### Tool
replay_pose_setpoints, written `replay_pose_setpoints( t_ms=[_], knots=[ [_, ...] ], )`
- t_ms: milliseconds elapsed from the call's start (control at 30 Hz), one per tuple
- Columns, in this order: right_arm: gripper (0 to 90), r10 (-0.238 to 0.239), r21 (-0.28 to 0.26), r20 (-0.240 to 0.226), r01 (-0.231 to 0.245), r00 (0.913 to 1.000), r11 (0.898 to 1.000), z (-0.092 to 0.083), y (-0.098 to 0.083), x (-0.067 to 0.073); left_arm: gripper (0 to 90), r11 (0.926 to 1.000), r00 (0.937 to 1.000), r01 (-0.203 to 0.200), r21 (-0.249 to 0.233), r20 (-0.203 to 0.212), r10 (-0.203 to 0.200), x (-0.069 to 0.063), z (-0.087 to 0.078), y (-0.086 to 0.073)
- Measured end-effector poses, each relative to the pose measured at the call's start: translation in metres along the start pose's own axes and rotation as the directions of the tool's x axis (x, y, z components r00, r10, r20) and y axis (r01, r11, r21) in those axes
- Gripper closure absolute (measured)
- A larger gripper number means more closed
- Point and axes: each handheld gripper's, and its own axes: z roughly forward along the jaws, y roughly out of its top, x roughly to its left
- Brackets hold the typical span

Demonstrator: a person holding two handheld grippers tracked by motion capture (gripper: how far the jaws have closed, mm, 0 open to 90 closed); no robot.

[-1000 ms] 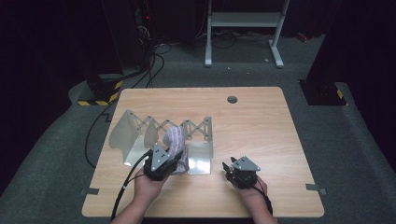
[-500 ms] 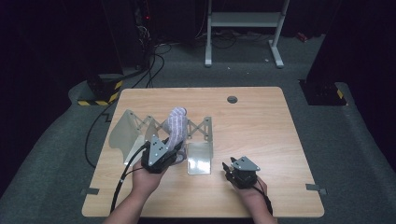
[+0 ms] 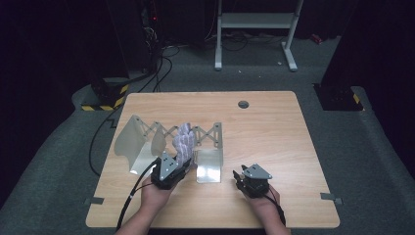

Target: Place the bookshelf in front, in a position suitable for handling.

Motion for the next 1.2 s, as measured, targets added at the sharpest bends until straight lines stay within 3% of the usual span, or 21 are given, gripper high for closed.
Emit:
replay_pose_setpoints(
  t_ms=[67,100,133,167,200,233,267,300,600,833,900,967,1033,1100,1200],
  knots=[
    [58.6,0.001,0.0,0.0,-0.001,1.0,1.0,0.0,0.0,0.0,64.8,0.9988,0.9999,-0.011,0.048,0.012,0.011,-0.003,0.008,-0.012],
    [58.6,0.001,0.0,0.0,-0.001,1.0,1.0,0.0,0.0,0.0,64.8,0.9988,0.9999,-0.011,0.048,0.012,0.011,-0.003,0.008,-0.012],
    [58.6,0.001,0.001,0.0,-0.001,1.0,1.0,0.0,0.0,0.0,64.8,0.9962,0.9996,-0.023,0.084,0.021,0.021,-0.006,0.014,-0.021],
    [58.6,0.001,0.001,-0.001,-0.001,1.0,1.0,0.0,0.0,0.0,64.8,0.9962,0.9996,-0.023,0.084,0.021,0.021,-0.006,0.014,-0.021],
    [58.6,0.002,0.002,-0.001,-0.002,1.0,1.0,0.0,0.0,0.0,64.9,0.9916,0.9987,-0.041,0.123,0.034,0.037,-0.009,0.02,-0.03],
    [58.6,0.002,0.002,-0.001,-0.002,1.0,1.0,0.0,0.0,0.0,64.8,0.9916,0.9987,-0.041,0.123,0.034,0.037,-0.009,0.02,-0.03],
    [58.6,0.001,0.003,-0.001,-0.001,1.0,1.0,0.0,0.0,0.0,64.9,0.9839,0.9971,-0.069,0.165,0.045,0.062,-0.012,0.026,-0.038],
    [58.6,0.001,0.003,-0.001,-0.001,1.0,1.0,0.0,0.0,0.0,64.8,0.9839,0.9971,-0.069,0.165,0.045,0.062,-0.012,0.026,-0.038],
    [58.2,0.001,0.001,-0.006,-0.001,1.0,1.0,0.0,0.0,0.0,64.5,0.9897,0.9988,-0.016,0.143,0.048,0.009,-0.005,0.014,-0.046],
    [58.0,0.009,0.002,-0.009,-0.009,0.9999,1.0,-0.001,0.0,-0.002,64.1,0.9949,0.9977,0.009,0.101,0.065,-0.015,-0.003,-0.001,-0.04],
    [58.0,0.009,0.002,-0.007,-0.009,0.9999,1.0,0.0,0.0,-0.002,64.2,0.9979,0.9968,0.015,0.063,0.078,-0.02,-0.005,-0.01,-0.033],
    [58.0,0.011,0.003,-0.006,-0.011,0.9999,1.0,0.0,0.0,-0.002,64.2,0.9988,0.995,0.027,0.041,0.095,-0.031,-0.007,-0.016,-0.03],
    [57.9,0.011,0.004,-0.005,-0.011,0.9999,1.0,0.0,0.0,-0.002,64.2,0.9981,0.9887,0.058,0.021,0.137,-0.06,-0.01,-0.022,-0.026],
    [58.0,0.009,0.005,-0.005,-0.009,0.9999,1.0,0.001,0.0,-0.002,64.3,0.9982,0.9874,0.059,0.015,0.146,-0.06,-0.012,-0.024,-0.025],
    [58.0,0.003,0.006,-0.006,-0.003,1.0,1.0,0.003,0.001,-0.001,64.5,0.9995,0.9823,0.029,-0.015,0.185,-0.025,-0.03,-0.033,-0.019]
  ],
)
